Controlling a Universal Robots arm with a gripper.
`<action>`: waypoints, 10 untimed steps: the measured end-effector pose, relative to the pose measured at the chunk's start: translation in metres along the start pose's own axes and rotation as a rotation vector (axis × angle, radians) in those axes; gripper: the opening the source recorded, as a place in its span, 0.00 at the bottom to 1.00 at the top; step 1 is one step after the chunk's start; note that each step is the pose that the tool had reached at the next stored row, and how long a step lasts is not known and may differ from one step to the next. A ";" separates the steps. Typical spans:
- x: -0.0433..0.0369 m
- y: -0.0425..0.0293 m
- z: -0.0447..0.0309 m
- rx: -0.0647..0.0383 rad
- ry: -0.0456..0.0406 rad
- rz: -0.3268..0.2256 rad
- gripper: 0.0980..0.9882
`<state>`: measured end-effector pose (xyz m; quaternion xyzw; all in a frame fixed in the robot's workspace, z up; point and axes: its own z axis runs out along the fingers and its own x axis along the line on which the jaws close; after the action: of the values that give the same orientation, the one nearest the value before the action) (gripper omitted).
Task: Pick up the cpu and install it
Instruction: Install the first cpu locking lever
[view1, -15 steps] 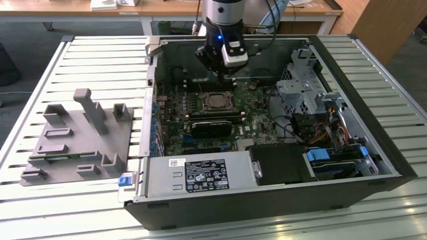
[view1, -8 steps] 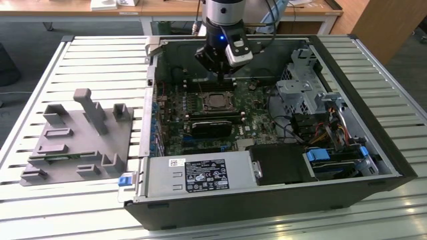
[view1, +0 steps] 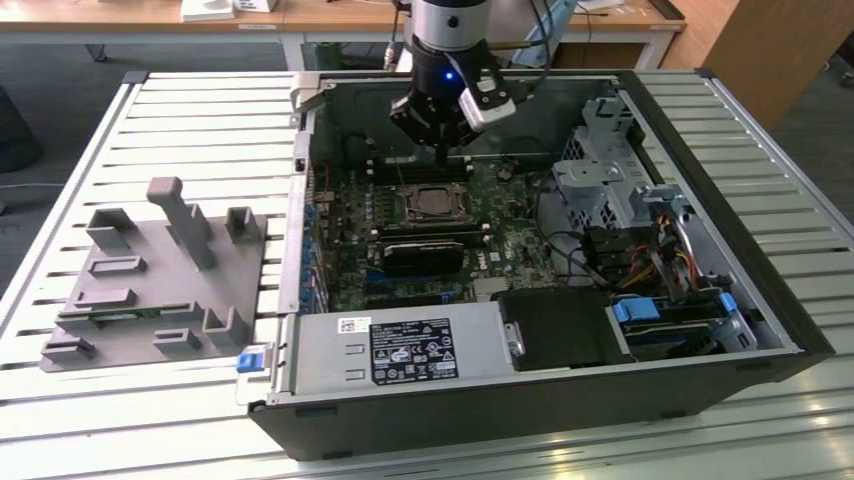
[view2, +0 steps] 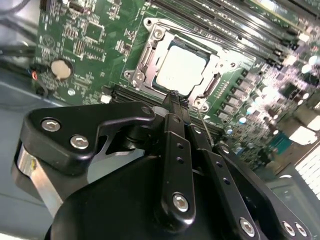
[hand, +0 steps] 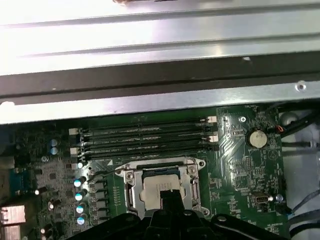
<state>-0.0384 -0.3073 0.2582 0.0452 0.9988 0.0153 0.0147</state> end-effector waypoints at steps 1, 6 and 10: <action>0.0000 0.0000 0.0000 0.000 0.0006 -0.018 0.01; 0.0001 0.0000 0.0000 -0.002 0.0025 -0.081 0.01; 0.0060 -0.0006 -0.0001 -0.002 0.0028 -0.081 0.01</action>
<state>-0.0444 -0.3073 0.2581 0.0046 0.9998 0.0158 0.0140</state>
